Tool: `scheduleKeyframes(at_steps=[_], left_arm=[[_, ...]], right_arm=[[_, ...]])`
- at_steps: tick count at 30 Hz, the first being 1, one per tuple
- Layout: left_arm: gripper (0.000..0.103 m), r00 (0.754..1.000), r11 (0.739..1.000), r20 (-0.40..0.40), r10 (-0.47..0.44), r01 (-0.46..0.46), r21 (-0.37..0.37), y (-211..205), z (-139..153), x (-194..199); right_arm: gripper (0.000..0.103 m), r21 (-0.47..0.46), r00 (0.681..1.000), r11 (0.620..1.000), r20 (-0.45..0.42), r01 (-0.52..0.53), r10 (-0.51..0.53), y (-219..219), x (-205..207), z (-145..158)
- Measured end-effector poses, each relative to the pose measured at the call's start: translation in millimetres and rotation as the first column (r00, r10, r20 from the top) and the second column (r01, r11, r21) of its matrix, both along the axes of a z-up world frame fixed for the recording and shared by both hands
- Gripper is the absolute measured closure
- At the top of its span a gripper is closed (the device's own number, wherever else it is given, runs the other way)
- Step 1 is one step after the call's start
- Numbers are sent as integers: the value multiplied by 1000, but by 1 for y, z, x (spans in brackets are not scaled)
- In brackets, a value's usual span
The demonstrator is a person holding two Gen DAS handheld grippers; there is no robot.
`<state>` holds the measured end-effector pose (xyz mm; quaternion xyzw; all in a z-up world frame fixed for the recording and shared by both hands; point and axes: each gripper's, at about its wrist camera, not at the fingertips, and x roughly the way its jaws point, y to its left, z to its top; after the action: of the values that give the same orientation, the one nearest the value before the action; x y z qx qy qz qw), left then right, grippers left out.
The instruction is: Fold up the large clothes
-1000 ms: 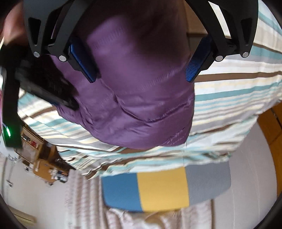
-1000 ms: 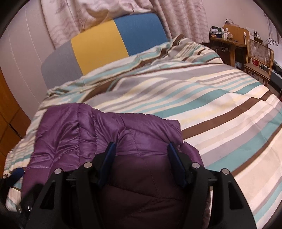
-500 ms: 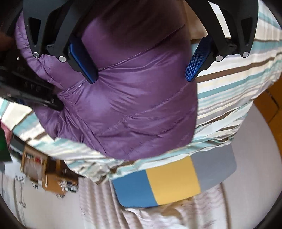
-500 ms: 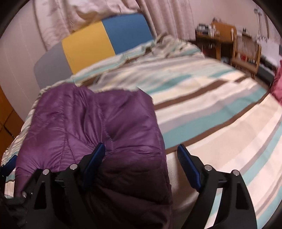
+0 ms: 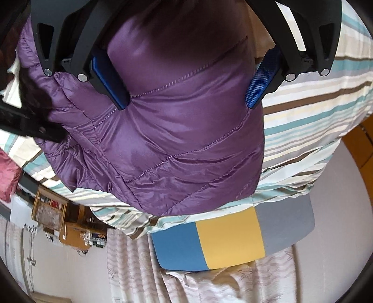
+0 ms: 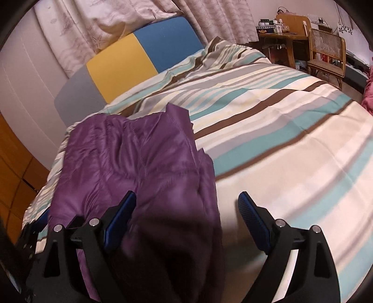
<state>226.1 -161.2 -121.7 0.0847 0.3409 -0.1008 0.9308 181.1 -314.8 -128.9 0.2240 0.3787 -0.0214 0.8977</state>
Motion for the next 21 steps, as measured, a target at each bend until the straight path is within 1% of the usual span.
scheduleKeyframes(at_steps=[4,6,7,9,11,12,14,17,18,20,21], left_arm=[[3,1000,996,-28,11,-14,-86,11,8,-16],[3,999,992,-34,11,-15,-128,17,10,-26],[3,999,992,-37,8,-13,-126,16,9,-29],[3,999,996,-53,-7,3,-89,9,4,-30],[3,998,999,-55,-19,18,-29,0,0,-28],[3,997,999,-61,-36,37,19,-8,-4,-25],[3,996,997,-72,-50,55,60,-13,-7,-20],[3,995,997,-83,-51,55,49,-12,-8,-18],[3,995,998,-81,-51,54,37,-10,-7,-18],[3,996,999,-74,-44,42,-25,0,-4,-21],[3,996,997,-78,-38,33,-67,7,-2,-23]], right_arm=[[12,-16,1000,1000,8,-16,16,6,-27,7],[12,-82,1000,996,-9,-26,25,12,-34,5],[11,-140,1000,990,-14,-30,28,16,-37,4],[10,-197,999,980,-23,-35,31,21,-33,-3],[10,-247,999,969,-33,-28,20,26,-30,-8],[10,-265,999,964,-35,-25,16,28,-28,-11],[10,-264,999,964,-47,-23,11,29,-24,-16],[8,-221,999,975,-48,-23,13,23,-23,-21],[7,-212,999,977,-45,-20,10,21,-23,-22],[6,-199,999,980,-38,-20,13,18,-22,-23],[6,-196,999,980,-35,-19,13,18,-23,-23]])
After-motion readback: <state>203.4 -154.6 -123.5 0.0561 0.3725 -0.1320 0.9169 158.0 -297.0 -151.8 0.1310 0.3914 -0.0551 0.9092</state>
